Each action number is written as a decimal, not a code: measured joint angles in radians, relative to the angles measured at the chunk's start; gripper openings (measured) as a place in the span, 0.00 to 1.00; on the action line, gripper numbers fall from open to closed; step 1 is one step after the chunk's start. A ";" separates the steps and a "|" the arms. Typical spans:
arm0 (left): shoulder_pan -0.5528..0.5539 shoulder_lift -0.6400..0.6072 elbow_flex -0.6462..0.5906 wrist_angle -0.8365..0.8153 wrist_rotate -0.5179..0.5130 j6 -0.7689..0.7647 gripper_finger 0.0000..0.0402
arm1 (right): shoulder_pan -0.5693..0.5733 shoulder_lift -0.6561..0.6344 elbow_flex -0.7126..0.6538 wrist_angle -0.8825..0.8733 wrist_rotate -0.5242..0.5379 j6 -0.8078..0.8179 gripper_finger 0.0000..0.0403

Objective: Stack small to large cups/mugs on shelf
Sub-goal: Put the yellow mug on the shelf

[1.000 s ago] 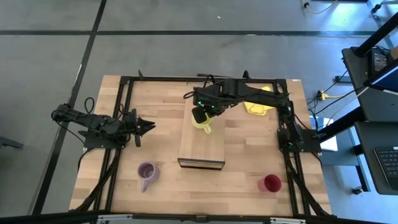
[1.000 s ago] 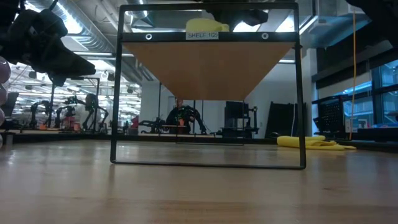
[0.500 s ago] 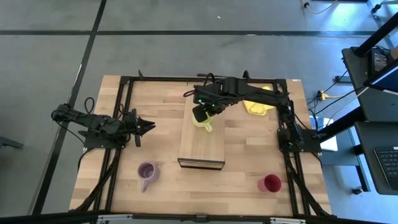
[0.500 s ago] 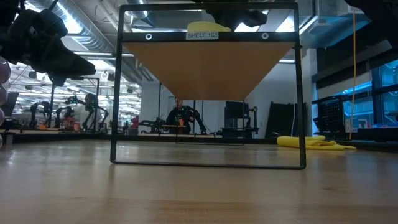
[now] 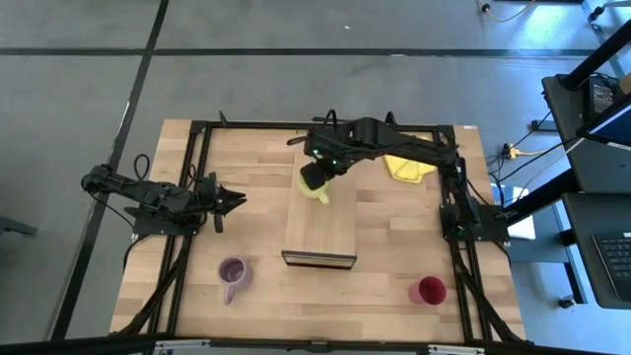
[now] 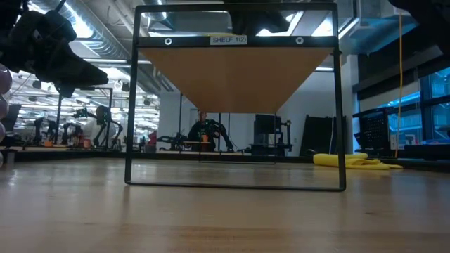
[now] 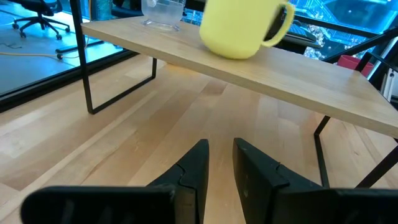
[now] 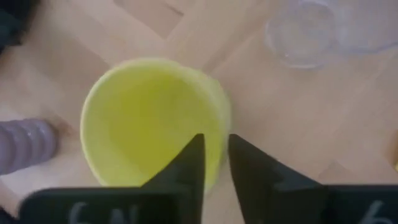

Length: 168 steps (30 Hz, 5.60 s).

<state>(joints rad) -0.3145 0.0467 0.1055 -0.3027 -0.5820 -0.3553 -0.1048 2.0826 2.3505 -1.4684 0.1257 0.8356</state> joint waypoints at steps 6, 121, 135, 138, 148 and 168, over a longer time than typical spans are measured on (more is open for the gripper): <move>0.000 0.000 0.000 0.000 0.000 0.000 0.17 | -0.018 0.000 0.000 -0.053 -0.005 -0.030 0.37; 0.716 1.131 0.619 0.369 0.863 -0.417 0.13 | 0.117 -0.495 -0.921 0.799 -0.089 0.021 0.00; 0.723 1.201 0.618 0.460 0.867 -0.409 0.13 | 0.093 -0.458 -0.919 0.930 -0.070 -0.002 0.00; 0.721 1.229 0.618 0.507 0.894 -0.424 0.13 | 0.093 -0.433 -0.919 0.997 -0.094 0.001 0.00; 0.714 1.250 0.618 0.554 0.935 -0.423 0.13 | 0.098 -0.404 -0.919 1.106 -0.177 -0.004 0.01; 0.736 1.234 0.618 0.565 0.977 -0.365 0.13 | 0.097 -0.411 -0.708 0.832 -0.144 -0.188 0.02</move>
<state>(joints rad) 0.4218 1.2812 0.7231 0.2620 0.3948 -0.7201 -0.0080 1.6714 1.6428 -0.6361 -0.0180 0.6472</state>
